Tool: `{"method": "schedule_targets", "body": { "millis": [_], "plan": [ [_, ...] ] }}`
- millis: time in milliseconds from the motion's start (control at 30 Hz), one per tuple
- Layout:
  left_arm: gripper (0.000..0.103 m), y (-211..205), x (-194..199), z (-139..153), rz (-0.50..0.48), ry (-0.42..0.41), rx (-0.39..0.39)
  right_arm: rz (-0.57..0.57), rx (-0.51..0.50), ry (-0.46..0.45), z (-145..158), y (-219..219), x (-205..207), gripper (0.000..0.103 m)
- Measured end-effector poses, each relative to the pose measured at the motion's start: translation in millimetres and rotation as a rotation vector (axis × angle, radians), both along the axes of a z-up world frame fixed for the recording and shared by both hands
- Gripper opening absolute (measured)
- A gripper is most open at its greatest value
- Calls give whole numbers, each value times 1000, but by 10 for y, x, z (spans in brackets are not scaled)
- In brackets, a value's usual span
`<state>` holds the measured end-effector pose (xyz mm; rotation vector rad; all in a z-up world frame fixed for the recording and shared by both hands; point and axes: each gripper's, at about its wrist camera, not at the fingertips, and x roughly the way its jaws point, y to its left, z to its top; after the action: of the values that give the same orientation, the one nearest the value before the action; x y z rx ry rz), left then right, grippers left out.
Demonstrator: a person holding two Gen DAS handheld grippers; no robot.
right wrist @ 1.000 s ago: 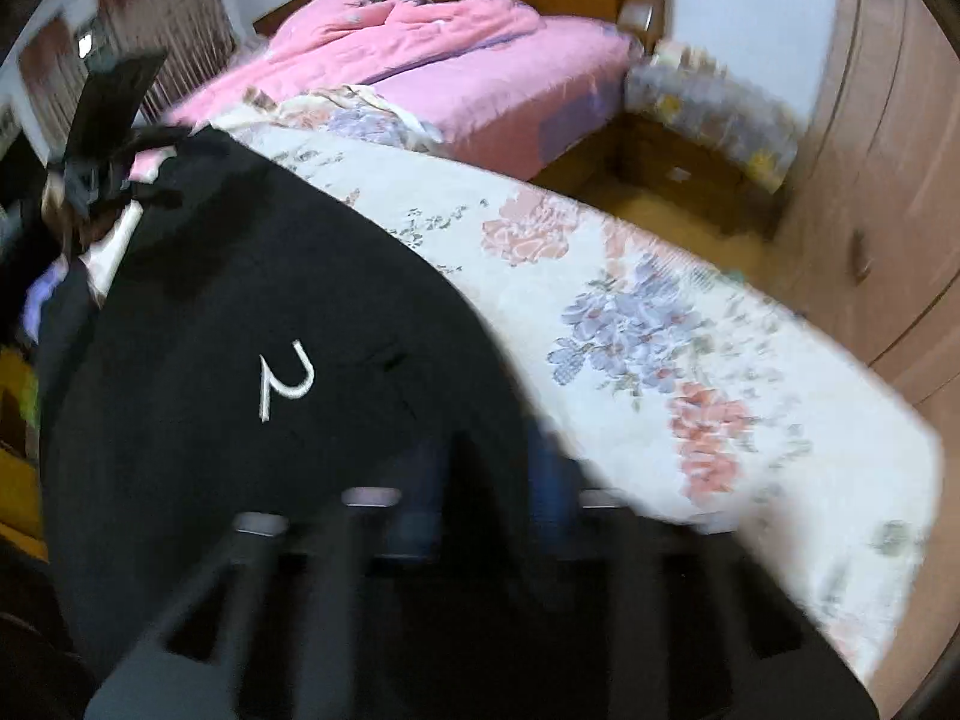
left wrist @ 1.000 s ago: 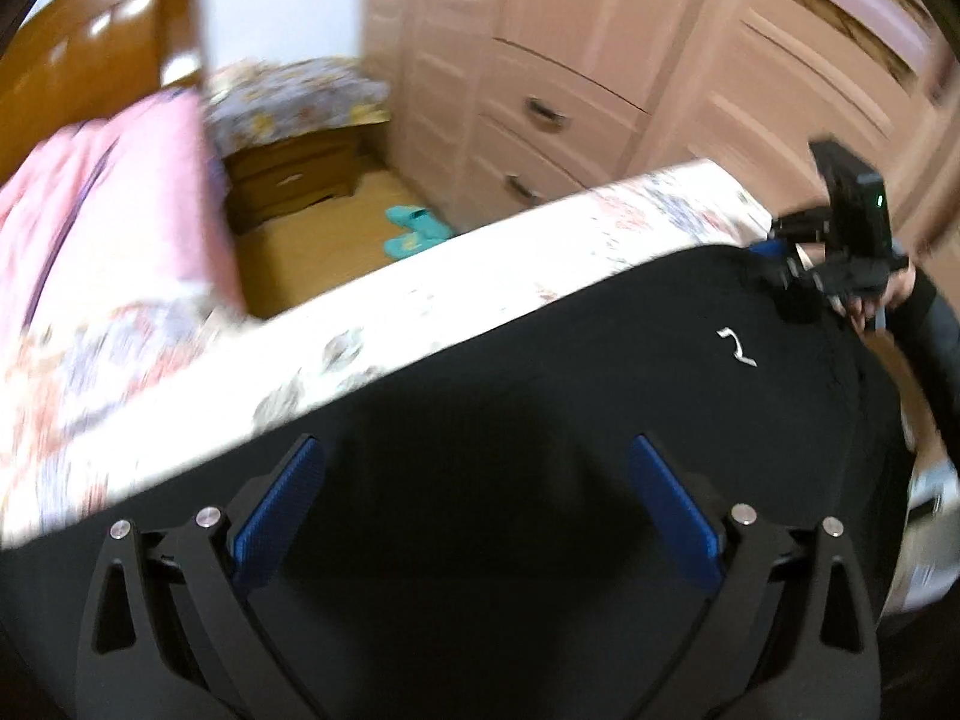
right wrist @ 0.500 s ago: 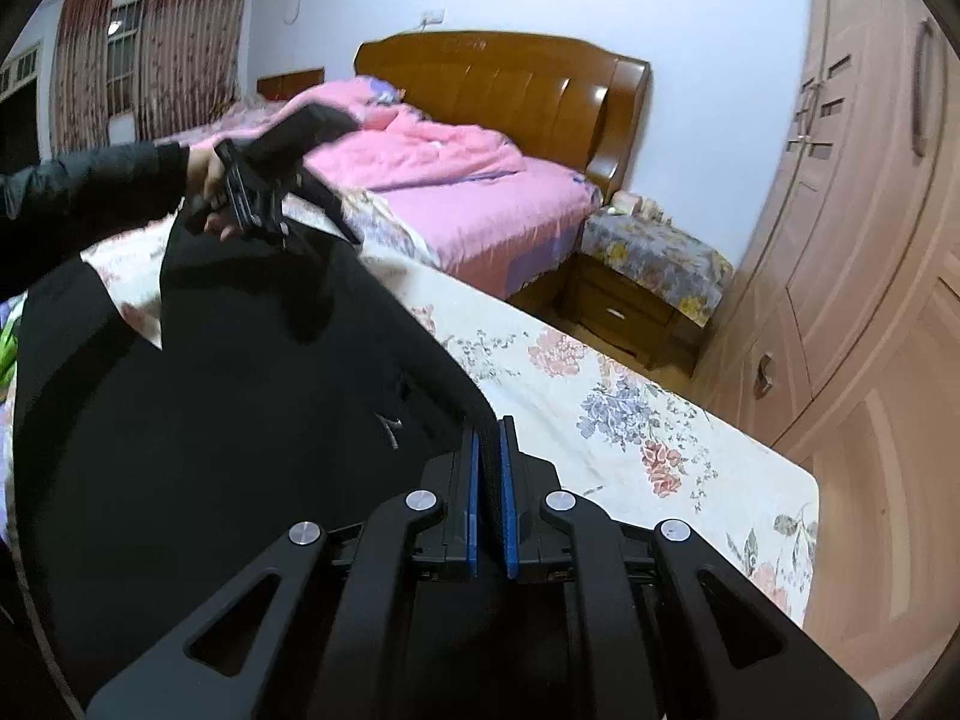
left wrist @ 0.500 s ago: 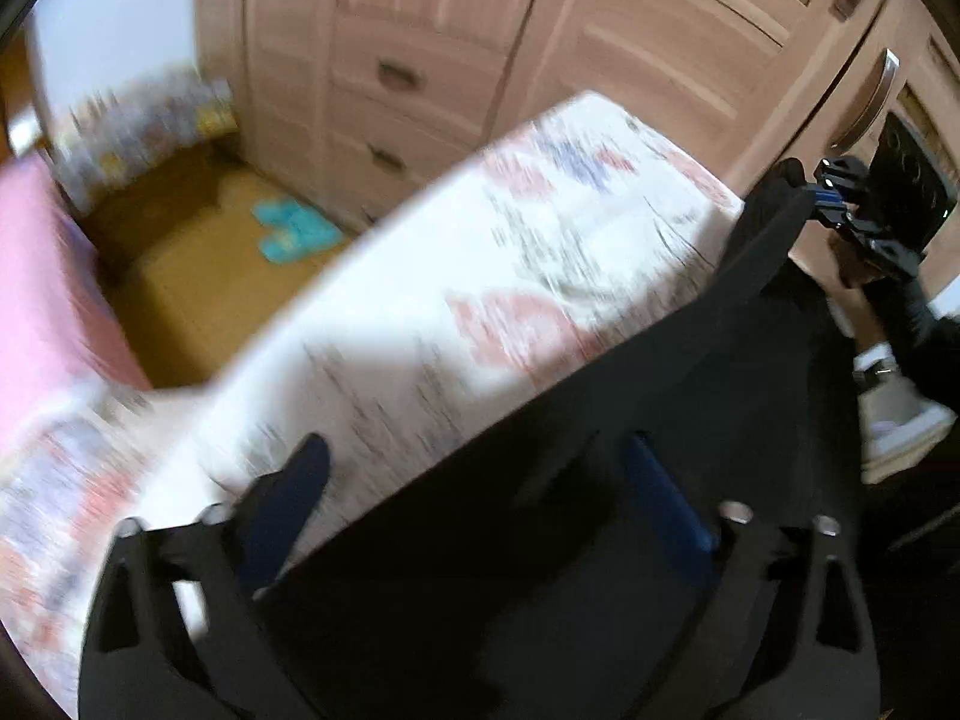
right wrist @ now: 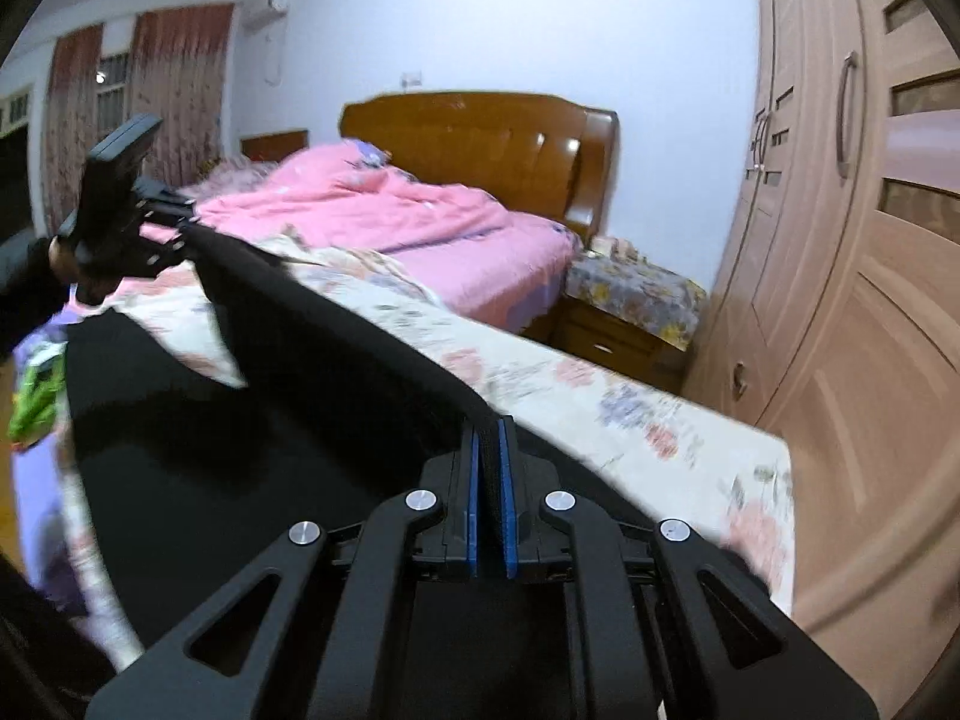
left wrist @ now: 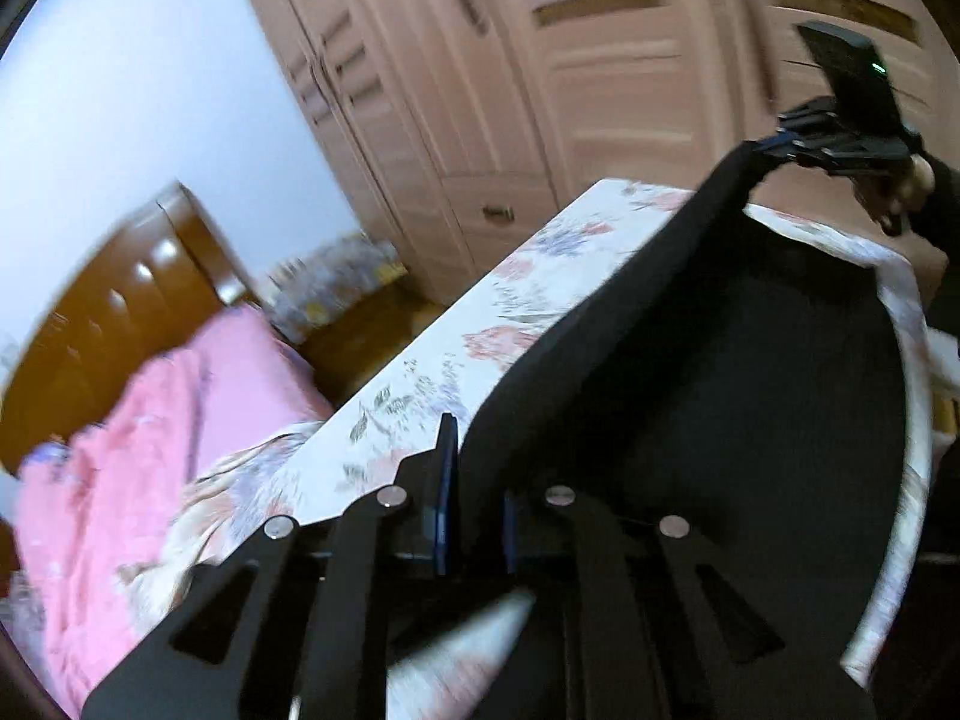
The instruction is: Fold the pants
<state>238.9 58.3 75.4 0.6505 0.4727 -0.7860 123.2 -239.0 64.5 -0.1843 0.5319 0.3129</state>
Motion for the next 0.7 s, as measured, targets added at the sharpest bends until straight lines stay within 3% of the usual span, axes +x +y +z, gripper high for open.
{"method": "schedule_targets", "body": {
  "millis": [100, 167, 233, 333, 367, 433, 467, 500, 533, 567, 600, 700],
  "plan": [
    [12, 130, -861, -148, 28, -24, 18, 26, 42, 43, -195, 76, -531, 9],
    [12, 146, -1280, -464, 51, 25, 22, 21, 66, 107, -435, 106, -774, 9],
    [13, 139, -1524, -858, 74, 94, 49, -5, 100, 192, -781, 83, -931, 10],
    [18, 17, -1683, -1415, 151, 110, 94, -33, 83, 291, -1193, 82, -976, 15],
    [22, 17, -1703, -1469, 183, 84, 50, -38, 108, 305, -1234, 65, -988, 17],
    [34, 91, -1659, -1419, 234, 133, -56, -73, 125, 298, -1183, 56, -1057, 32],
    [55, 133, -1661, -1348, 273, 148, -114, -89, 140, 291, -1134, 31, -1094, 39],
    [67, 194, -1702, -1281, 302, 135, -161, -106, 169, 271, -1070, -13, -1165, 65],
    [89, 235, -1759, -1209, 323, 123, -207, -122, 195, 241, -1029, -51, -1260, 86],
    [101, 322, -1860, -1108, 341, 118, -286, -135, 224, 196, -999, -51, -1406, 88],
    [101, 394, -1946, -1037, 351, 127, -351, -138, 260, 158, -963, -111, -1516, 88],
    [101, 545, -2070, -983, 424, 222, -500, -175, 307, 173, -1040, -193, -1611, 83]
  ]
}}
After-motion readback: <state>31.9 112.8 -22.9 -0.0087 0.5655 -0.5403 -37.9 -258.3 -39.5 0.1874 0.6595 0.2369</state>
